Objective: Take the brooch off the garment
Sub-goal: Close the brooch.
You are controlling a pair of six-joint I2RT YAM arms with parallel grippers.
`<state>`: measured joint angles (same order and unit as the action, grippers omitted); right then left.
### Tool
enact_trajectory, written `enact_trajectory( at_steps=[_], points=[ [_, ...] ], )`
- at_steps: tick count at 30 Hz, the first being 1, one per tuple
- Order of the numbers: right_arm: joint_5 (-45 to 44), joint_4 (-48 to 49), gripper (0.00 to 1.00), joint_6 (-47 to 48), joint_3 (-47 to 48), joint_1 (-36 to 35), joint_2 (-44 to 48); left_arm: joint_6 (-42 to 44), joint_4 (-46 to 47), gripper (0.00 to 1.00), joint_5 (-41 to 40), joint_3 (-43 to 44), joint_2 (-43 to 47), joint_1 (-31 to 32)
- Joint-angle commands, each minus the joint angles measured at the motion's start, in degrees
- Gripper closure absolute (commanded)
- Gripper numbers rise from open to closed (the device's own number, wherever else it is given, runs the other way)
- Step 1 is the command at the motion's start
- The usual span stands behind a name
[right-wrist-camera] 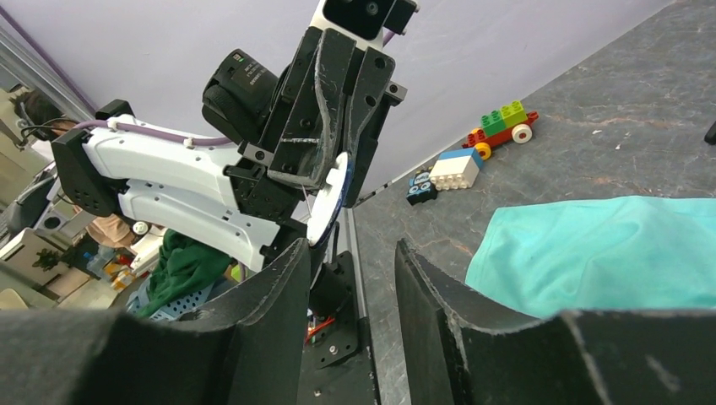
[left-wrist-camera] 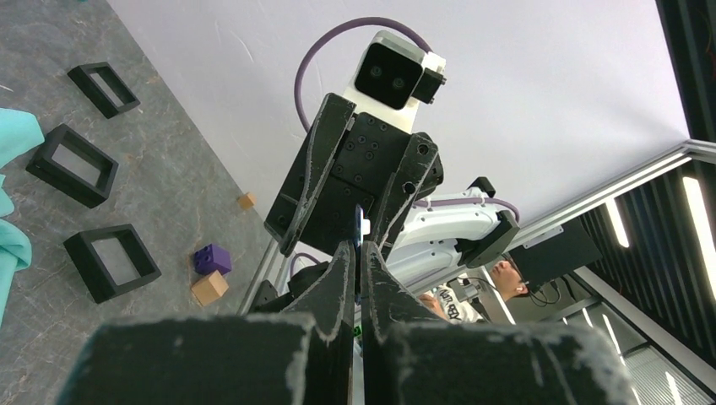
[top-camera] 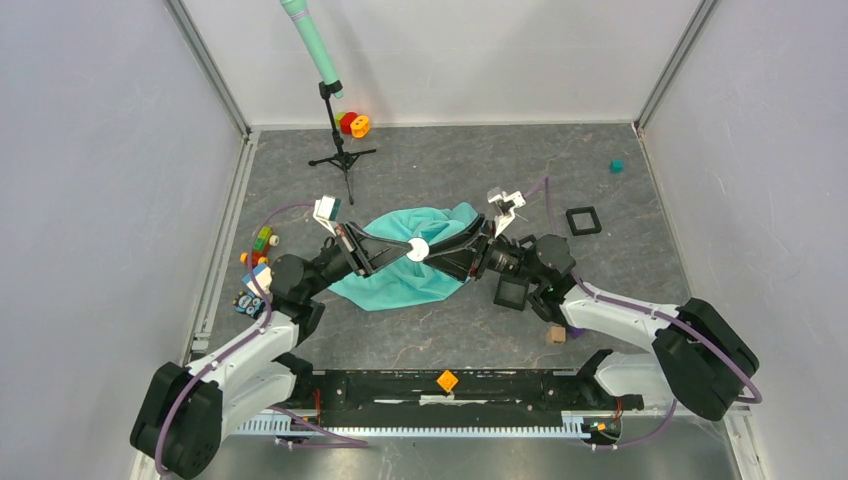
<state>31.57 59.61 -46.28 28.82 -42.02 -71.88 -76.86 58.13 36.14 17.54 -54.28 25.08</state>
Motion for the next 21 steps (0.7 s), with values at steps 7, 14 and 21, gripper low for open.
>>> enact_trajectory(
  at_steps=[7,14,21],
  points=[
    [1.5,4.0,0.54,-1.7,4.3,-0.3,-1.6,1.1,0.7,0.98,0.4,-0.7,1.8,-0.3],
    [1.7,4.3,0.60,-2.0,4.7,-0.9,-2.8,1.9,-0.2,0.98,0.9,-0.4,2.1,-0.3],
    [1.7,4.5,0.60,-2.1,5.1,-1.3,-3.2,2.1,-0.6,0.98,1.2,-0.3,2.3,-0.3]
  ],
)
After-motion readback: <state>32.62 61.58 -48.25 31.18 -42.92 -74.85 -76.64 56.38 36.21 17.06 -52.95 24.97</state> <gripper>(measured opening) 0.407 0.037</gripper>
